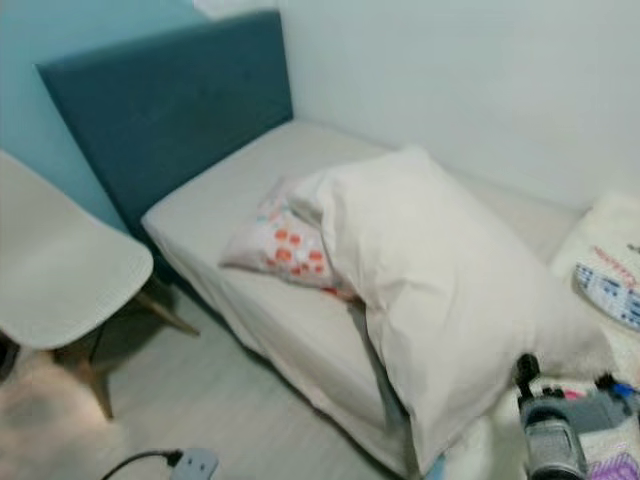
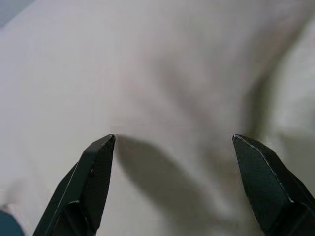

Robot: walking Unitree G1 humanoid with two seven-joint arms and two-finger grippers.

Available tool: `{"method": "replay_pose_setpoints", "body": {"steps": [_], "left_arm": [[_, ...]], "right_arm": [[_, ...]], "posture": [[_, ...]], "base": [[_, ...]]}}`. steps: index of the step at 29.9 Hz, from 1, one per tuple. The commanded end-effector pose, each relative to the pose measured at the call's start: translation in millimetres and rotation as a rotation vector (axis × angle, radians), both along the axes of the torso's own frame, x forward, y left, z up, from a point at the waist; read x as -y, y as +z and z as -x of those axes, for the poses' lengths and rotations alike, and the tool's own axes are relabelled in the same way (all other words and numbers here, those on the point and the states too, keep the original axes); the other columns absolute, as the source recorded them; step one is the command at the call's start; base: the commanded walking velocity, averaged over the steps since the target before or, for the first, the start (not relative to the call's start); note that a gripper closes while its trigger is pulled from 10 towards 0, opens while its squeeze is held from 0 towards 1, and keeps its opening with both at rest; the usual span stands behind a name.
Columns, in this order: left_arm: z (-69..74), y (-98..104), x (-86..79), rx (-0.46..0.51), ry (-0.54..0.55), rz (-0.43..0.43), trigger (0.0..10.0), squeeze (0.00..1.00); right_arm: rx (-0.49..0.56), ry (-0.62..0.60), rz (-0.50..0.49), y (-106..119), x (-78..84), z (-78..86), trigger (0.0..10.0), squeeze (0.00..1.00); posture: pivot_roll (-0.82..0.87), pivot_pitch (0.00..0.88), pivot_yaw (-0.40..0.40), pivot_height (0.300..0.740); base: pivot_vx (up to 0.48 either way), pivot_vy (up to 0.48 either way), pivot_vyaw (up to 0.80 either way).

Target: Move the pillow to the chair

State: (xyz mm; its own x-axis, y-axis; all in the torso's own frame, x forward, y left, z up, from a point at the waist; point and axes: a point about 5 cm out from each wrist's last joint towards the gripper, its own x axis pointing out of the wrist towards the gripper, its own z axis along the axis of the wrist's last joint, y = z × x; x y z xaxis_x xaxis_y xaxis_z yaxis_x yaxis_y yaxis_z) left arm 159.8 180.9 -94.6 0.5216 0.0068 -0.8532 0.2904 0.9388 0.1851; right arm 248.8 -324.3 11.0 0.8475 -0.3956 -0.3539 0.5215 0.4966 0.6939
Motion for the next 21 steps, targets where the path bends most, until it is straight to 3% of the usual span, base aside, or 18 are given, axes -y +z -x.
{"method": "replay_pose_setpoints", "body": {"steps": [1,3,4,5,10,16,21], "left_arm": [[12.6,-4.4,-8.8,-0.051,0.004,-0.027,10.0,0.00],[13.0,-4.5,-9.0,-0.052,0.002,-0.030,10.0,0.00],[15.9,-5.7,-9.5,-0.068,-0.002,-0.036,10.0,0.00],[17.1,-6.2,-9.3,-0.076,0.000,-0.032,10.0,0.00],[21.4,-8.1,-6.7,-0.098,-0.025,-0.021,10.0,0.00],[30.6,-11.4,-3.2,-0.118,-0.024,-0.008,10.0,0.00],[32.2,-12.2,-1.7,-0.122,-0.034,-0.016,10.0,0.00]], "right_arm": [[-0.010,0.050,-0.049,-8.2,-14.8,-1.4,10.0,0.00],[-0.014,0.082,-0.059,-9.7,-20.0,-3.3,10.0,0.00],[-0.100,0.141,-0.069,-20.6,-33.9,-0.8,10.0,0.00],[-0.138,0.150,-0.071,-25.1,-37.9,1.6,10.0,0.00],[-0.243,0.119,-0.071,-39.0,-41.5,15.8,10.0,0.00],[-0.240,0.072,-0.098,-44.3,-40.1,24.6,10.0,0.00],[-0.253,0.112,-0.105,-46.7,-45.6,24.5,10.0,0.00]], "posture": [[-0.02,0.067,0.032,0.720],[-0.02,0.068,0.032,0.720],[-0.02,0.075,0.029,0.720],[-0.02,0.075,0.029,0.720],[-0.01,0.088,0.026,0.720],[-0.01,0.107,0.045,0.720],[0.00,0.121,0.054,0.720]], "base": [[0.300,0.000,0.00],[0.285,0.000,0.00],[0.000,0.000,0.00],[0.000,0.000,0.00],[0.000,0.000,0.00],[0.000,0.000,0.00],[0.000,0.000,0.00]]}}
